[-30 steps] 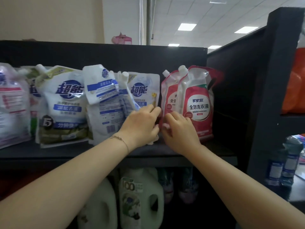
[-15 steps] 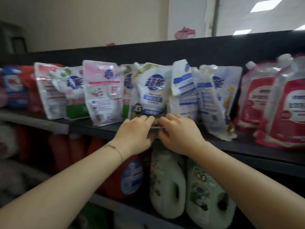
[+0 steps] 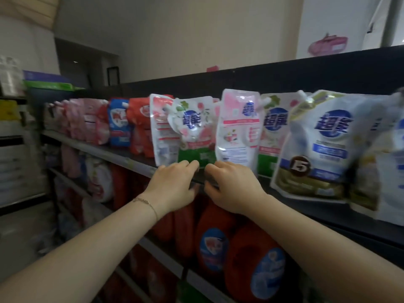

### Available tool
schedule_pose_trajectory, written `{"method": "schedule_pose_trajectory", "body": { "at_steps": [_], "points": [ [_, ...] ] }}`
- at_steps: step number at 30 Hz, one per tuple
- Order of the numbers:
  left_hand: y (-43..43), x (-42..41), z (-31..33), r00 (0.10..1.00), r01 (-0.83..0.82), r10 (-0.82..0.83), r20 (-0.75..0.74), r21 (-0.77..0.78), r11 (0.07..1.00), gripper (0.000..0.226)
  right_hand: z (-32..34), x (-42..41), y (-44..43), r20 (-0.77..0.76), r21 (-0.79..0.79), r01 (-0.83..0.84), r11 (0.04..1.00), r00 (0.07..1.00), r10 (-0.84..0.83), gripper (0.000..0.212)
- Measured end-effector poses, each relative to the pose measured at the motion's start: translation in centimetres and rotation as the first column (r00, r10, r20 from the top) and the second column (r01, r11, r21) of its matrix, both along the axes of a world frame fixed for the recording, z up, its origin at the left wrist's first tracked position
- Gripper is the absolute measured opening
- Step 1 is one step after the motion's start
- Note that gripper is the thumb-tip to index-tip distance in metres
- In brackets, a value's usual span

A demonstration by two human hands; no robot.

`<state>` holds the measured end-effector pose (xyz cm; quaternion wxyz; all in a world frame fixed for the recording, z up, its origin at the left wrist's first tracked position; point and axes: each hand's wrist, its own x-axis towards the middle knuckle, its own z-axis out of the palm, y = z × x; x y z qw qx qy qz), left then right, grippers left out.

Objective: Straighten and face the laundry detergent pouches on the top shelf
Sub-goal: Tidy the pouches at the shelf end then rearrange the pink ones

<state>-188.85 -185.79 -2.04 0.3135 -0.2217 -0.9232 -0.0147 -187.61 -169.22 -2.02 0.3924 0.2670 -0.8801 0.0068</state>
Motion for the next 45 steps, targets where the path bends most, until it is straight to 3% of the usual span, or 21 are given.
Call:
{"method": "schedule_pose_trajectory", "body": {
  "at_steps": [7, 18, 29, 40, 45],
  "points": [
    [-12.8, -5.2, 0.3, 0.992, -0.127, 0.127, -0.024, -0.001, 0.992, 0.035, 0.4, -7.7, -13.3, -0.016, -0.051, -0.129, 0.99, 0.992, 0.128, 0.017],
    [-31.4, -10.9, -1.5, 0.939, -0.336, 0.337, 0.068, -0.025, 0.941, 0.049, 0.1, -16.4, -31.1, -0.002, -0.041, -0.332, 0.942, 0.943, 0.333, 0.025],
    [-45.7, -17.4, -2.0, 0.879, -0.477, 0.476, 0.027, 0.009, 0.879, 0.038, -0.5, -25.9, -46.8, 0.067, -0.007, -0.494, 0.869, 0.867, 0.493, 0.023],
    [-59.7, -30.3, 1.8, 0.817, -0.576, 0.576, 0.013, -0.003, 0.817, 0.048, 2.9, -40.6, -61.9, 0.019, 0.026, -0.559, 0.829, 0.829, 0.559, 0.027],
    [-65.5, -35.5, 1.1, 0.811, -0.585, 0.585, 0.021, 0.014, 0.811, 0.042, 2.7, -46.2, -68.0, 0.06, 0.036, -0.562, 0.826, 0.826, 0.56, 0.029]
  ]
}}
